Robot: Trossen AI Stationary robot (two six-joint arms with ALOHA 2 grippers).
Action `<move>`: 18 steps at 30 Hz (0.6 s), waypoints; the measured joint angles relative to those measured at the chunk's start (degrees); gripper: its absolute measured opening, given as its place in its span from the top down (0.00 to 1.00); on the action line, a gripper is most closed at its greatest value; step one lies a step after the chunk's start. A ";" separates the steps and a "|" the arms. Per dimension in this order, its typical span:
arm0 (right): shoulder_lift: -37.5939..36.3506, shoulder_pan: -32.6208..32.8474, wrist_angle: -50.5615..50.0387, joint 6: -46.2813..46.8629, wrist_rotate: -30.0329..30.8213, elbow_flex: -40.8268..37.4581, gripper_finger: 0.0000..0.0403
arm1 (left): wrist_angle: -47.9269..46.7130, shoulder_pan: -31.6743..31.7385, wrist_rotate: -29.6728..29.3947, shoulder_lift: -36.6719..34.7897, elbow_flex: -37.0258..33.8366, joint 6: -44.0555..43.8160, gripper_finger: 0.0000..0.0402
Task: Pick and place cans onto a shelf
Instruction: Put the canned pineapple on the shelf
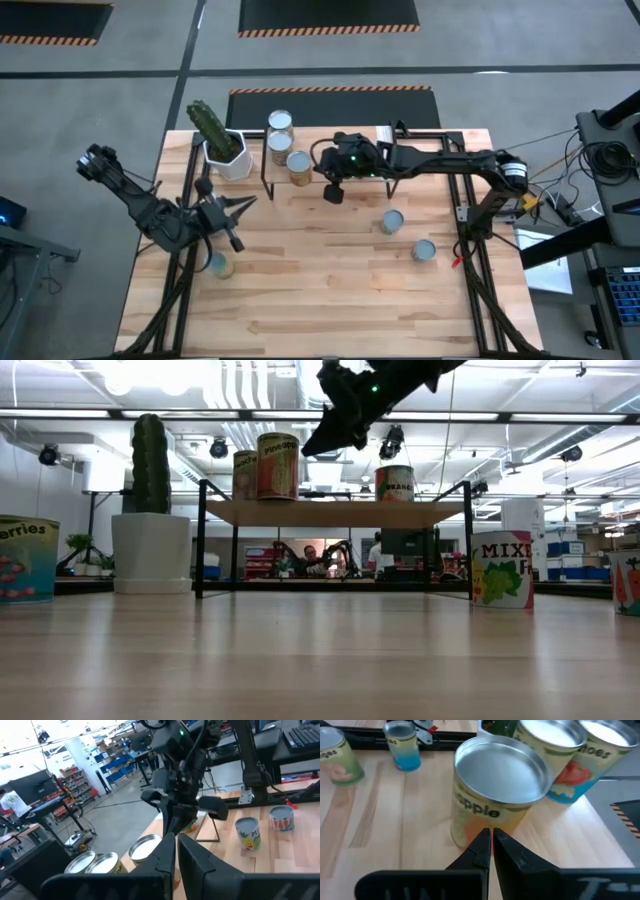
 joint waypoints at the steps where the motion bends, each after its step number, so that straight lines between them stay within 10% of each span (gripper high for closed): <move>1: 0.38 0.03 0.01 -0.04 -0.02 0.14 0.98 | 0.03 0.00 0.02 -0.29 0.00 -0.08 1.00; 18: 3.41 0.07 3.55 -1.35 -0.10 0.75 0.98 | 0.05 0.02 0.07 -0.45 0.13 0.80 1.00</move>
